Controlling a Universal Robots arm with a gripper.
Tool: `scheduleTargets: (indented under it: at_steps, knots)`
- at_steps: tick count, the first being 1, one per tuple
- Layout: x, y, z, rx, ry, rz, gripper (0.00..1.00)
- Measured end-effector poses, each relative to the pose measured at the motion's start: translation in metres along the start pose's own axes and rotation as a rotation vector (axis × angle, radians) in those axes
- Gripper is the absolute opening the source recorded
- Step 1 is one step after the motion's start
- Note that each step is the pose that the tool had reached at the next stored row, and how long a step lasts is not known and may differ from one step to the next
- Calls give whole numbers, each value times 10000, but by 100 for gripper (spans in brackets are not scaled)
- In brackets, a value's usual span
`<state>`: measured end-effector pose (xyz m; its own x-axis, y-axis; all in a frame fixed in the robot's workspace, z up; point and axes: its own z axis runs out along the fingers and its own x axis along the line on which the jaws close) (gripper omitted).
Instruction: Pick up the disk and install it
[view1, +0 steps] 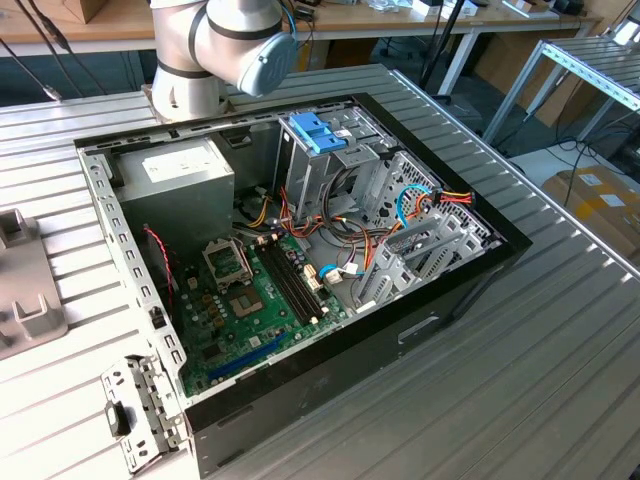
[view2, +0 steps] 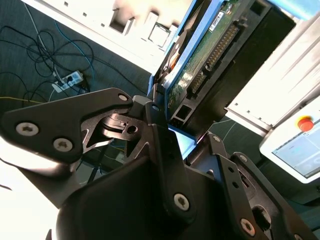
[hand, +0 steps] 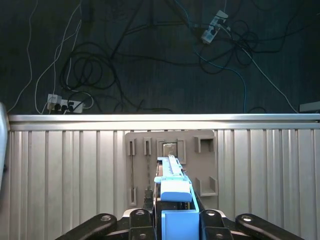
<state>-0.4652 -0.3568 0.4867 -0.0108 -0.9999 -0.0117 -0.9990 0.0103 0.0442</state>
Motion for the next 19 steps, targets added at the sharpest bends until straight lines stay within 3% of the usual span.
scheduleTargets:
  at_steps: [19]
  knots:
    - [116,-10,-2,-1,2,0,37]
